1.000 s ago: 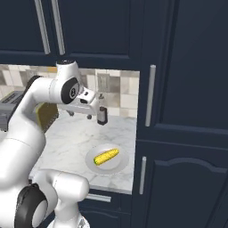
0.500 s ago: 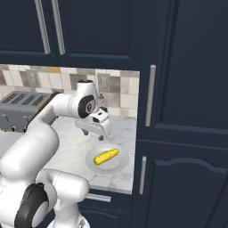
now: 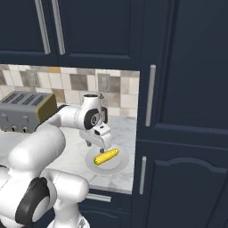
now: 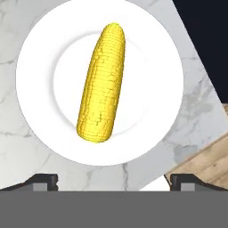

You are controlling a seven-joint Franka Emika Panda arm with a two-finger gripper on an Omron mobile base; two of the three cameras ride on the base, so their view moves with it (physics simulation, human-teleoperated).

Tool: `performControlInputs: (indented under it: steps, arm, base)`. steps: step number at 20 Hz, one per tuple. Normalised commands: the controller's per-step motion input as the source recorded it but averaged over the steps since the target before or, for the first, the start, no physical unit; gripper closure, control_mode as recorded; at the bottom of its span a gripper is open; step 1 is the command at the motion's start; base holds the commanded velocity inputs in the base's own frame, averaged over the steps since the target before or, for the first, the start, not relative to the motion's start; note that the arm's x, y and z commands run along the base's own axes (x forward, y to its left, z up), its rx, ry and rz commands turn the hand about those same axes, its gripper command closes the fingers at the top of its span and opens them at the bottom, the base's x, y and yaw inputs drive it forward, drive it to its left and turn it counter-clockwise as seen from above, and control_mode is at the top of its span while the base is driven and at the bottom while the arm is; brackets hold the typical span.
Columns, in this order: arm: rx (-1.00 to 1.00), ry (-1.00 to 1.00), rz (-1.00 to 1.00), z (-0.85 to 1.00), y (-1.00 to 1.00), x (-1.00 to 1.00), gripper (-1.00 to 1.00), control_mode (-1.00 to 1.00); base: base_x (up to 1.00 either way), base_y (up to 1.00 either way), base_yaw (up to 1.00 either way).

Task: Pick the corn from the counter and place it in the microwave.

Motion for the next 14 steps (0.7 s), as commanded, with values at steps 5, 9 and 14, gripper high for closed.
performControlInputs:
  steps: [5, 9, 14]
  arm:
    - [0.0, 0.0, -0.17, -0.73, 0.0, 0.39, -1.0, -1.0]
    - [0.0, -0.02, -0.09, -0.61, -0.05, 0.33, -1.0, -1.0]
    - [-0.01, 0.0, -0.03, -0.44, -0.18, 0.19, -1.0, -1.0]
  base:
    - [0.0, 0.0, 0.0]
    - [0.0, 0.0, 0.0]
    - [0.0, 0.0, 0.0]
